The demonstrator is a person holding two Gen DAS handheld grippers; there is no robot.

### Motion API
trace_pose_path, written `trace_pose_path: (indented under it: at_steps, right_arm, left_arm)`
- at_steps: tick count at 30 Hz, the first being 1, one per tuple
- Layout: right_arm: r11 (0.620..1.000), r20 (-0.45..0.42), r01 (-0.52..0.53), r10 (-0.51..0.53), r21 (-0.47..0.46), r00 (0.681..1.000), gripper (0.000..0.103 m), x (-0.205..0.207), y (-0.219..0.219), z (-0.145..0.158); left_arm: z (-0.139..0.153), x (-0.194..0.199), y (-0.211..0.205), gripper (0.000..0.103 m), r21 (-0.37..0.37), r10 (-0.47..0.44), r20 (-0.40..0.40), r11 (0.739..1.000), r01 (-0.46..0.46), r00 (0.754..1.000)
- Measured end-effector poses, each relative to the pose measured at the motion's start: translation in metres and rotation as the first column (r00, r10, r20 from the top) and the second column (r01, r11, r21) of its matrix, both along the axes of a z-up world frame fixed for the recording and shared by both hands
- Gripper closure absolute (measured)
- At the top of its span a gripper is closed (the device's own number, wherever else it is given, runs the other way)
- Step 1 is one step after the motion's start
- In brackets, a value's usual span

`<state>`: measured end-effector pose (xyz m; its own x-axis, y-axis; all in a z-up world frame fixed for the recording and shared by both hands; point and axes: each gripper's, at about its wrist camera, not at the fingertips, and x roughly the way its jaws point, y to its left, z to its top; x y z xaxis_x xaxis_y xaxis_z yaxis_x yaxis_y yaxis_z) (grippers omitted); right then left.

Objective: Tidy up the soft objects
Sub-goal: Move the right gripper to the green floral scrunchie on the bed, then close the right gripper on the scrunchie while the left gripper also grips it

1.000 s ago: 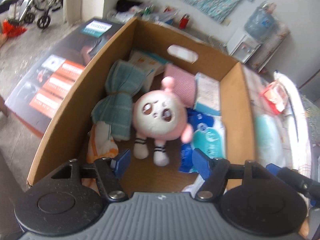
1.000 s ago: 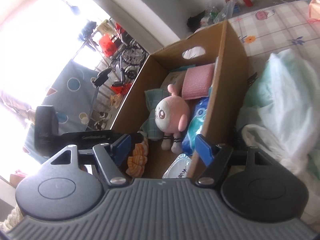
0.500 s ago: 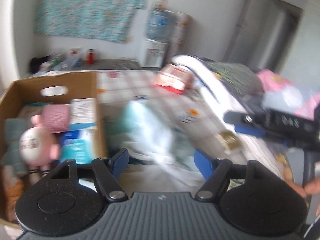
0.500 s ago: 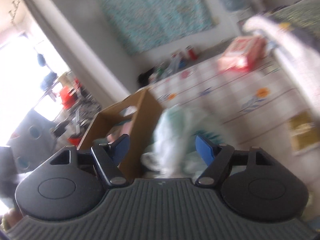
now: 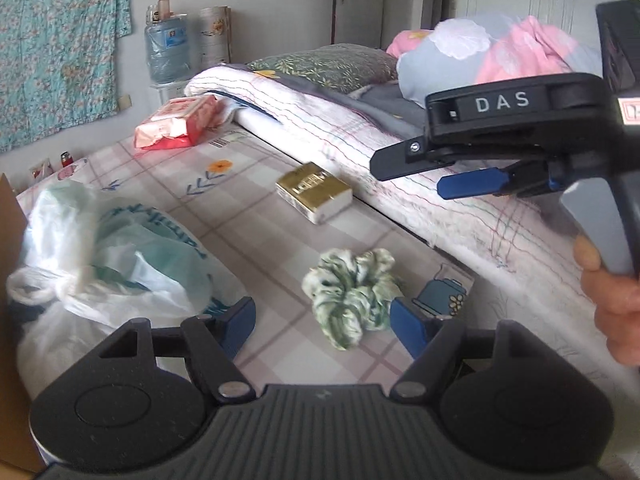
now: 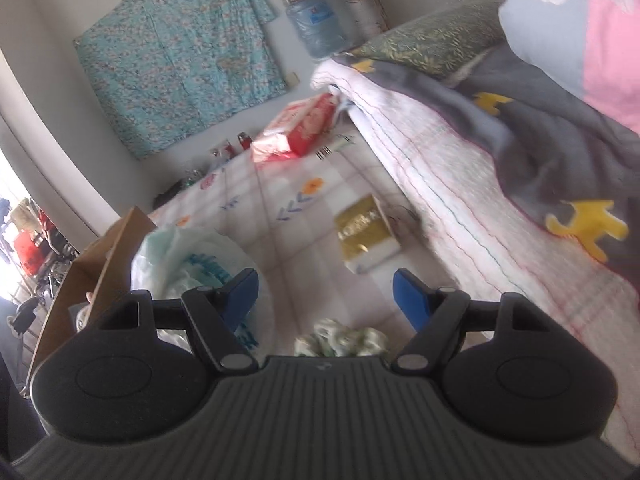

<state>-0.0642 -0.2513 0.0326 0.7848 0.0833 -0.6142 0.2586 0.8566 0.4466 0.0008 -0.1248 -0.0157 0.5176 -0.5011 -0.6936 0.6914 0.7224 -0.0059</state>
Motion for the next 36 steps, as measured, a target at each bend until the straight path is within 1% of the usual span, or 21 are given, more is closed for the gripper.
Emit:
trace_pose_path:
  at_steps: [2, 4, 6, 10, 14, 17, 20, 28, 29, 31, 32, 34, 35, 36]
  right_arm:
    - [1.000, -0.028, -0.017, 0.017, -0.006, 0.999, 0.029, 0.001, 0.000, -0.009]
    - [0.999, -0.057, -0.041, 0.040, -0.014, 0.998, 0.029, 0.003, 0.003, -0.017]
    - [0.998, -0.081, -0.067, 0.066, -0.018, 0.995, 0.029, 0.007, 0.008, -0.024]
    - [0.994, -0.124, -0.109, 0.104, -0.031, 0.987, 0.031, 0.017, 0.015, -0.037]
    - [0.987, -0.155, -0.145, 0.134, -0.068, 0.979, 0.036, 0.028, 0.020, -0.046]
    - [0.984, -0.180, -0.158, 0.141, -0.078, 0.973, 0.041, 0.033, 0.021, -0.053]
    - [0.987, -0.192, -0.145, 0.129, -0.074, 0.973, 0.046, 0.036, 0.018, -0.059]
    - [0.986, -0.179, -0.139, 0.122, -0.088, 0.976, 0.054, 0.039, 0.019, -0.063]
    - [0.986, -0.178, -0.140, 0.123, -0.088, 0.976, 0.056, 0.038, 0.020, -0.064]
    - [0.986, -0.178, -0.143, 0.125, -0.089, 0.976, 0.057, 0.038, 0.022, -0.065]
    - [0.986, -0.177, -0.141, 0.123, -0.089, 0.976, 0.058, 0.037, 0.022, -0.065]
    - [0.987, -0.174, -0.137, 0.121, -0.084, 0.977, 0.061, 0.036, 0.022, -0.066]
    - [0.988, -0.173, -0.137, 0.122, -0.077, 0.977, 0.065, 0.036, 0.023, -0.066]
    - [0.988, -0.173, -0.138, 0.124, -0.070, 0.977, 0.067, 0.036, 0.023, -0.067]
  left_arm:
    - [-0.009, -0.004, -0.003, 0.028, -0.023, -0.017, -0.010, 1.000, 0.017, 1.000]
    - [-0.016, -0.010, -0.006, 0.028, -0.032, -0.035, 0.005, 0.999, 0.035, 0.999]
    - [-0.023, -0.015, -0.011, 0.028, -0.022, -0.045, 0.023, 0.999, 0.046, 0.999]
    - [-0.037, -0.014, -0.016, 0.028, 0.000, -0.039, 0.028, 0.999, 0.039, 0.999]
    - [-0.047, -0.015, -0.024, 0.028, 0.023, -0.050, 0.057, 0.999, 0.048, 0.997]
    - [-0.054, -0.013, -0.029, 0.030, 0.031, -0.034, 0.072, 0.999, 0.032, 0.997]
    - [-0.060, -0.012, -0.032, 0.031, 0.020, -0.014, 0.095, 1.000, 0.012, 0.995]
    - [-0.064, -0.009, -0.037, 0.032, -0.012, 0.015, 0.085, 1.000, -0.014, 0.996]
    - [-0.064, -0.009, -0.037, 0.033, -0.013, 0.017, 0.087, 1.000, -0.016, 0.996]
    - [-0.064, -0.010, -0.037, 0.041, -0.015, 0.017, 0.092, 1.000, -0.015, 0.996]
    - [-0.063, -0.010, -0.037, 0.042, -0.016, 0.018, 0.093, 1.000, -0.016, 0.995]
    - [-0.063, -0.009, -0.036, 0.049, -0.019, 0.020, 0.095, 1.000, -0.019, 0.995]
    - [-0.063, -0.009, -0.036, 0.051, -0.020, 0.021, 0.095, 1.000, -0.019, 0.995]
    - [-0.063, -0.009, -0.035, 0.054, -0.020, 0.020, 0.095, 1.000, -0.018, 0.995]
